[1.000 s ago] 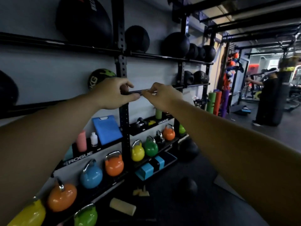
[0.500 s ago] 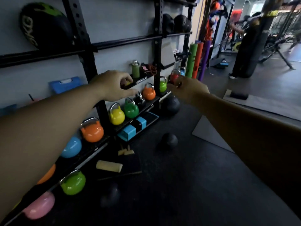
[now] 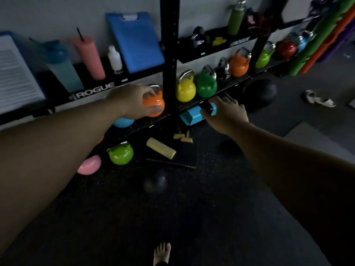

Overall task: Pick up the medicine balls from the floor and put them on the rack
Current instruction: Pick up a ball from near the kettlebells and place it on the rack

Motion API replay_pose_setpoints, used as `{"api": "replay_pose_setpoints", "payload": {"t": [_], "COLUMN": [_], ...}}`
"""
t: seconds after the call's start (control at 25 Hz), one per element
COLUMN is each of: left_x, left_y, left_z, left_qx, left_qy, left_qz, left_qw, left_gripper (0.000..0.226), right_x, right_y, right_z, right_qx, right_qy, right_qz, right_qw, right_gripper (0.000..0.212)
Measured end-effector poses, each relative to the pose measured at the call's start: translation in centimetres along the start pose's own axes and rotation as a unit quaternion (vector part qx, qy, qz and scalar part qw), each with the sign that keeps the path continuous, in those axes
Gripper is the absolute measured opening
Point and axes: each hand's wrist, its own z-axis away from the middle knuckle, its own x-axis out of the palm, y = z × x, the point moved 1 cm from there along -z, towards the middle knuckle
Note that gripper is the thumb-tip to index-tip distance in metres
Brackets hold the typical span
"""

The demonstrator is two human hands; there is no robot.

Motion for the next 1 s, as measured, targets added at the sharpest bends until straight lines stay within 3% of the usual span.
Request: {"api": "replay_pose_setpoints", "payload": {"t": [0.24, 0.4, 0.52, 0.64, 0.8, 1.0], "left_x": [7.6, 13.1, 20.5, 29.5, 43.0, 62.0], "left_y": [-7.0, -10.5, -12.1, -14.8, -21.9, -31.1], "left_z": [-0.1, 0.7, 0.8, 0.1, -0.9, -1.6], "left_qx": [-0.124, -0.251, -0.308, -0.329, -0.364, -0.434], "left_qy": [-0.058, -0.061, -0.106, -0.135, -0.173, -0.115], "left_qz": [0.02, 0.059, 0.099, 0.131, 0.145, 0.232], "left_qw": [0.99, 0.964, 0.94, 0.925, 0.904, 0.863], "left_gripper": [0.072, 0.07, 0.078, 0.087, 0.071, 0.109], "right_x": [10.9, 16.8, 23.8, 33.6, 49.9, 69.3], "right_y": [-4.6, -3.7, -3.1, -3.3, -4.0, -5.3], "right_z": [-5.9, -10.7, -12.5, -12.9, -11.9, -11.7], "right_qx": [-0.128, -0.215, -0.257, -0.278, -0.295, -0.261], "right_qy": [-0.114, -0.165, -0.21, -0.264, -0.327, -0.361], "right_qz": [0.011, 0.038, 0.055, 0.069, 0.084, 0.05], "right_qw": [0.985, 0.962, 0.942, 0.921, 0.894, 0.894], "right_gripper": [0.076, 0.072, 0.072, 0.074, 0.077, 0.102]}}
